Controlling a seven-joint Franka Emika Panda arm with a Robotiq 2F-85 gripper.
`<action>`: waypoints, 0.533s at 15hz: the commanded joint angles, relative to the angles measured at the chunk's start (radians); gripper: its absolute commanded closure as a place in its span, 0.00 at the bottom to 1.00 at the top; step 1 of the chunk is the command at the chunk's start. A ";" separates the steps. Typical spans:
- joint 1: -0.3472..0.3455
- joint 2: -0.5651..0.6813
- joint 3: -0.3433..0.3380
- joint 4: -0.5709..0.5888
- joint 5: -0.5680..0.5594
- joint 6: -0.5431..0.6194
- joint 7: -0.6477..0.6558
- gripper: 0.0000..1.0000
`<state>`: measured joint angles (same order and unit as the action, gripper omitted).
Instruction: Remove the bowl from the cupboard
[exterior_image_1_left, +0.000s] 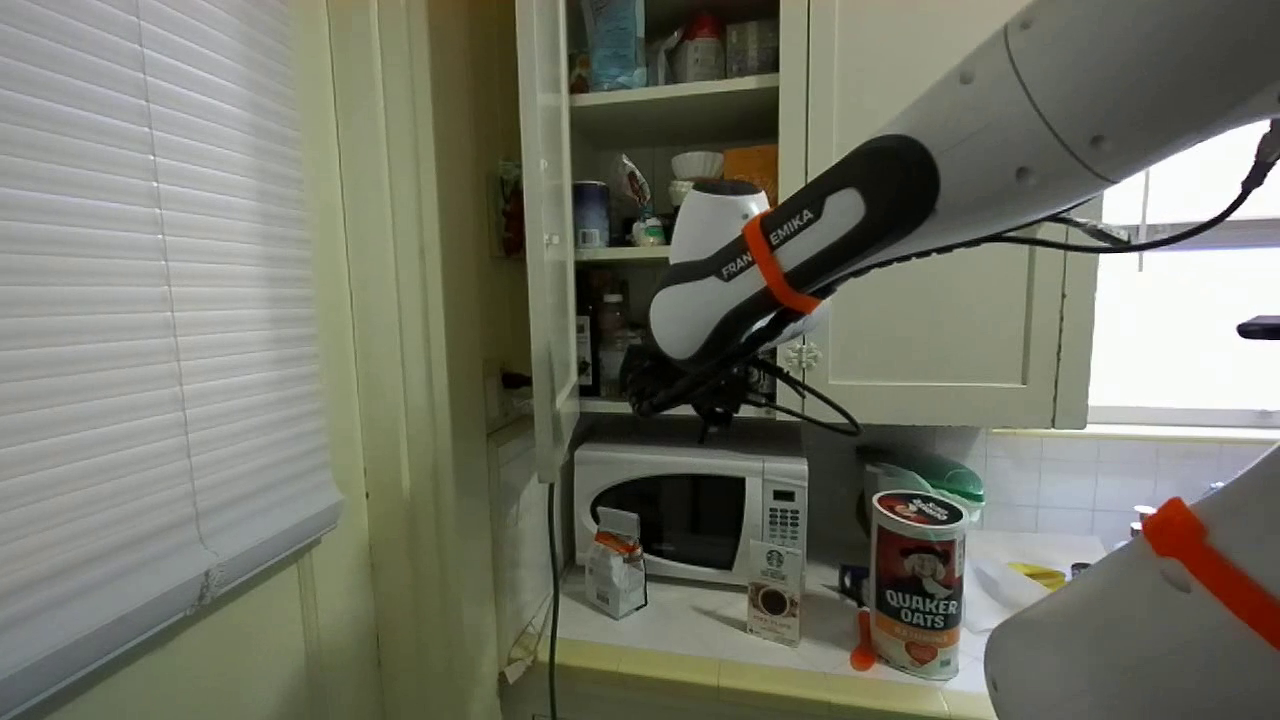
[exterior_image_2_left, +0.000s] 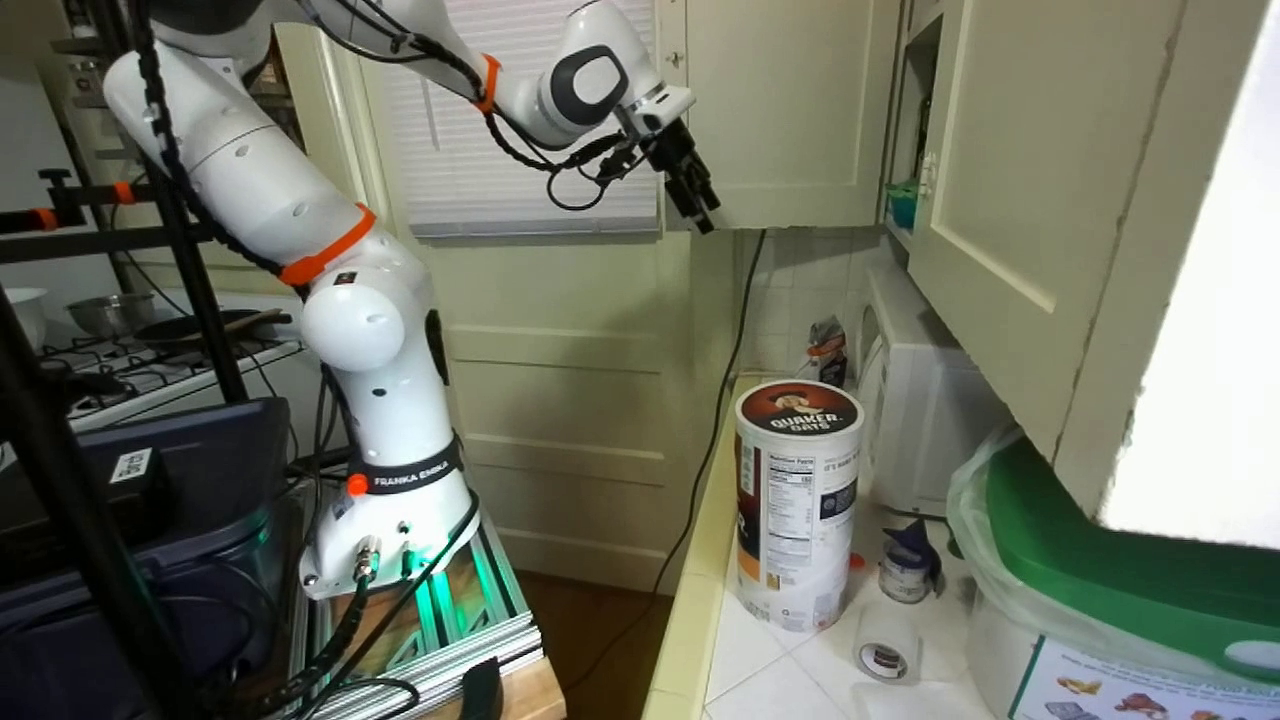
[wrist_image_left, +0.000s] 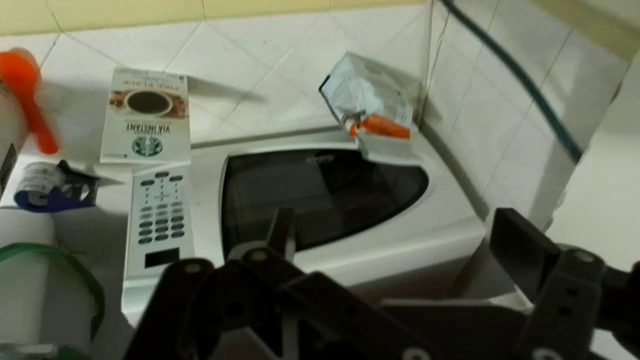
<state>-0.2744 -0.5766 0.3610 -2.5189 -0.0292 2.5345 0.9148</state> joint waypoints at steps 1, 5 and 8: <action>-0.123 0.140 0.039 0.136 -0.130 0.022 0.226 0.00; -0.277 0.265 0.190 0.281 -0.169 -0.009 0.474 0.00; -0.347 0.354 0.289 0.397 -0.213 -0.019 0.659 0.00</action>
<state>-0.5509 -0.3242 0.5560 -2.2495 -0.1741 2.5433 1.3777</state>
